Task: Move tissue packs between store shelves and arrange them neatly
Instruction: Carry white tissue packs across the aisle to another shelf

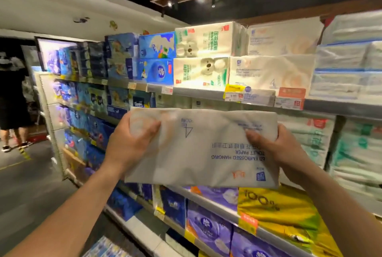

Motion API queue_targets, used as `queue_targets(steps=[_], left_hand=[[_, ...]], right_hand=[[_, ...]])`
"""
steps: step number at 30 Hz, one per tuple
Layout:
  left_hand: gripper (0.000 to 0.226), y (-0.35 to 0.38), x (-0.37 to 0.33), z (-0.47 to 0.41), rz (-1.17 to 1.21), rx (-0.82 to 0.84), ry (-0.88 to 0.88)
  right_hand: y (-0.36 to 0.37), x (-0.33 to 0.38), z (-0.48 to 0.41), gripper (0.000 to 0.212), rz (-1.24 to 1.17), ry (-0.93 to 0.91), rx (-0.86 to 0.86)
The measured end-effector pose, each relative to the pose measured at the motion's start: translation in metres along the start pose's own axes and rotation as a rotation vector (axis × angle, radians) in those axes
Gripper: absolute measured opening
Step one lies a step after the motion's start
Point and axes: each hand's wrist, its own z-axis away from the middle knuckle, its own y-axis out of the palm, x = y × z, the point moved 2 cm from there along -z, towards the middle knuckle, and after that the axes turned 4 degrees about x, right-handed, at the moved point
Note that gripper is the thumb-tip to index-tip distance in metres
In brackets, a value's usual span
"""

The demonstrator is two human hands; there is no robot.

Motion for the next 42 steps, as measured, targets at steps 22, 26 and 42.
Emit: queue_targets(steps=[22,26,42], left_hand=[[0.081,0.085,0.030,-0.402,0.208,0.111,0.447],[0.082,0.125,0.009,-0.433,0.307,0.191,0.508],[0.098,0.276,-0.162,-0.452,0.527,0.230,0.562]], right_hand=[[0.014,0.009,-0.314,0.095,0.331,-0.136,-0.400],[-0.002,0.031,-0.311,0.076,0.359,-0.154,-0.483],[-0.182,0.113,-0.328,0.040,0.658,-0.239,-0.608]])
